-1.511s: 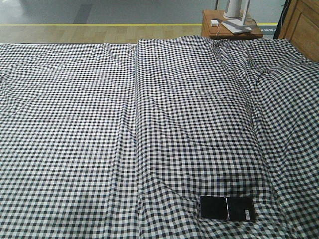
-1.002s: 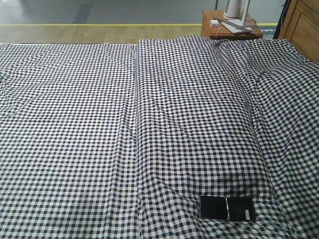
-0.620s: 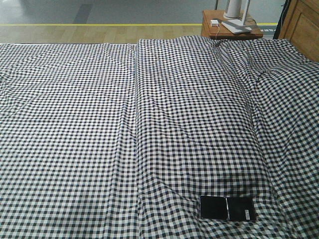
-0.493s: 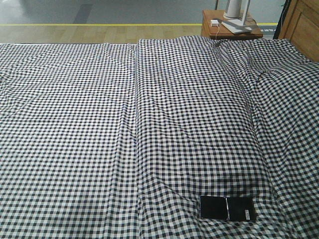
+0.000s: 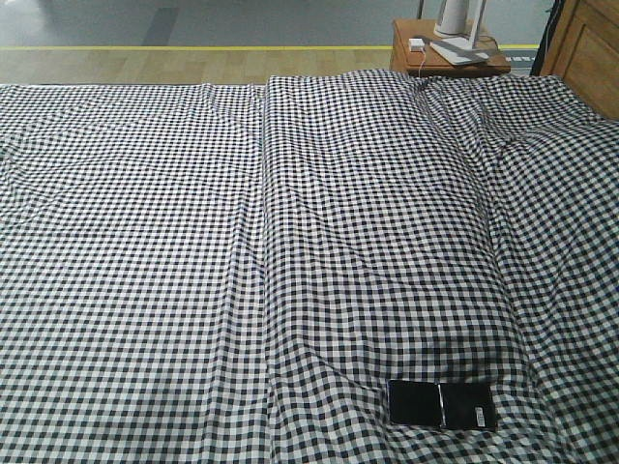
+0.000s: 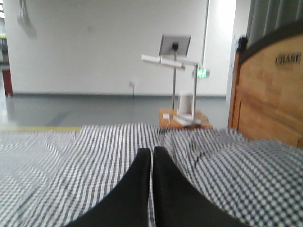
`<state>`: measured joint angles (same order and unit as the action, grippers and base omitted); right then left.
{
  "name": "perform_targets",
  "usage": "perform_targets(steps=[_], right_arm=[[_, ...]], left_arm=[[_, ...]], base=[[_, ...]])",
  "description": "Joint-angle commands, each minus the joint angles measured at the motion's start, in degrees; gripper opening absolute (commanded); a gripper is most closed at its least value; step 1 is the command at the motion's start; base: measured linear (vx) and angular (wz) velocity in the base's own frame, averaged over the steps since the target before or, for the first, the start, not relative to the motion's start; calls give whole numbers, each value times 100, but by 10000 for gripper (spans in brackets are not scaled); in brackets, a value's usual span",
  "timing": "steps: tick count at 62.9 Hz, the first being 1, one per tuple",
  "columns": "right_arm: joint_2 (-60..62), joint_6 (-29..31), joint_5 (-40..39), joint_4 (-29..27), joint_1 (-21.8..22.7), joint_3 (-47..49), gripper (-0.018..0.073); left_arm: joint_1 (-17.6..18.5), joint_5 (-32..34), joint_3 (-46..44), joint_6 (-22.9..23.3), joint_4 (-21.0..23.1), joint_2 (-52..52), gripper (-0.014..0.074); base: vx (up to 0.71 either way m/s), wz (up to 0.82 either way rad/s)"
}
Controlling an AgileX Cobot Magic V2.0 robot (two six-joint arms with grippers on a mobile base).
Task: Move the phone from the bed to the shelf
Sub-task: 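Move the right gripper toward the black phone on the bed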
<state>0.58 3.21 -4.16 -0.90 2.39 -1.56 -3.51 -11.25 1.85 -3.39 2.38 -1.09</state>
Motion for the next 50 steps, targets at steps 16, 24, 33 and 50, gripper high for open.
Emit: perform_targets(steps=[16, 24, 33, 50], right_arm=[[47, 238, -898, 39, -3, 25, -5], [47, 238, -1114, 39, -3, 357, -5], [43, 238, -1434, 39, -3, 869, -5], [-681, 97, -1425, -184, -3, 2308, -5]], left_arm=[[-2, 399, 41, 0, 53, -48, 1], [-2, 399, 41, 0, 53, -48, 1], [-2, 399, 41, 0, 53, -48, 1], [-2, 399, 41, 0, 53, -48, 1]], base=[[0, 0], [0, 0], [0, 0], [0, 0]])
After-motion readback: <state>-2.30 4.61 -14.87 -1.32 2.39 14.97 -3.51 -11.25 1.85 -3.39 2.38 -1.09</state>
